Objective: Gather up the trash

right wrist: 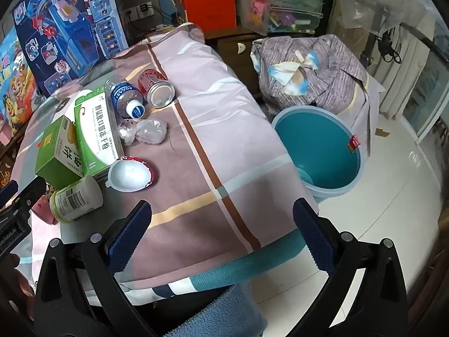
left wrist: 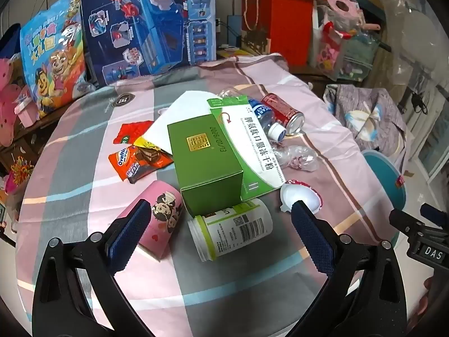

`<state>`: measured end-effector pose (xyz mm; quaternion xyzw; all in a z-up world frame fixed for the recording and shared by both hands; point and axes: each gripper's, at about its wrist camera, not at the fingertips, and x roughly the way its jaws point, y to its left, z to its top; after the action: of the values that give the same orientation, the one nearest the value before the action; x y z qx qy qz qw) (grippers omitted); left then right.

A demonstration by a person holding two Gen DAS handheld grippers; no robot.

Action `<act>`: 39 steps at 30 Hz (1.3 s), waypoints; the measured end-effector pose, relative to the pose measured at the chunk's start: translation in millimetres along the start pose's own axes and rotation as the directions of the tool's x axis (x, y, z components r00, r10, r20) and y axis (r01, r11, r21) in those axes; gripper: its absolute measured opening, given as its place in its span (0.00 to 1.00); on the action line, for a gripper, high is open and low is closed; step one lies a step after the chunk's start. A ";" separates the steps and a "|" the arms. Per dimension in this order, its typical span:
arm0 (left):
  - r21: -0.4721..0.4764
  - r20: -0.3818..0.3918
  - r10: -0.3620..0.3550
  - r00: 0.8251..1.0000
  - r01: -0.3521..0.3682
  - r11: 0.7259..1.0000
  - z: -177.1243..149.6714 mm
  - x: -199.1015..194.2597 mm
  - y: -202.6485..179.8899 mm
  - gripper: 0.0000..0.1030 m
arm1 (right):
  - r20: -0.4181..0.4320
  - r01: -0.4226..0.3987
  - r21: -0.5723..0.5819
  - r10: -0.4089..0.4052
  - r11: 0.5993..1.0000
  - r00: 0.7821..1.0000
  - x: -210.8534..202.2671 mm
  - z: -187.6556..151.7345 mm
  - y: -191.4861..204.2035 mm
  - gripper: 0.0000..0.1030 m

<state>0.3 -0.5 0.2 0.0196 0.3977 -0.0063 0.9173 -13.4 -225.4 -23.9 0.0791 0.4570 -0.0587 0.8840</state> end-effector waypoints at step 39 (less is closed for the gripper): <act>0.005 0.003 -0.008 1.000 0.008 1.000 1.0 -8.9 -4.2 0.97 | -0.002 0.018 0.027 -0.018 0.999 1.000 -12.0 8.1 -11.5 0.94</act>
<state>-5.3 -4.8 7.3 0.0205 0.3965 -0.0111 0.9177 -15.9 -237.9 -10.4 0.0870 0.4575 -0.0730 0.8819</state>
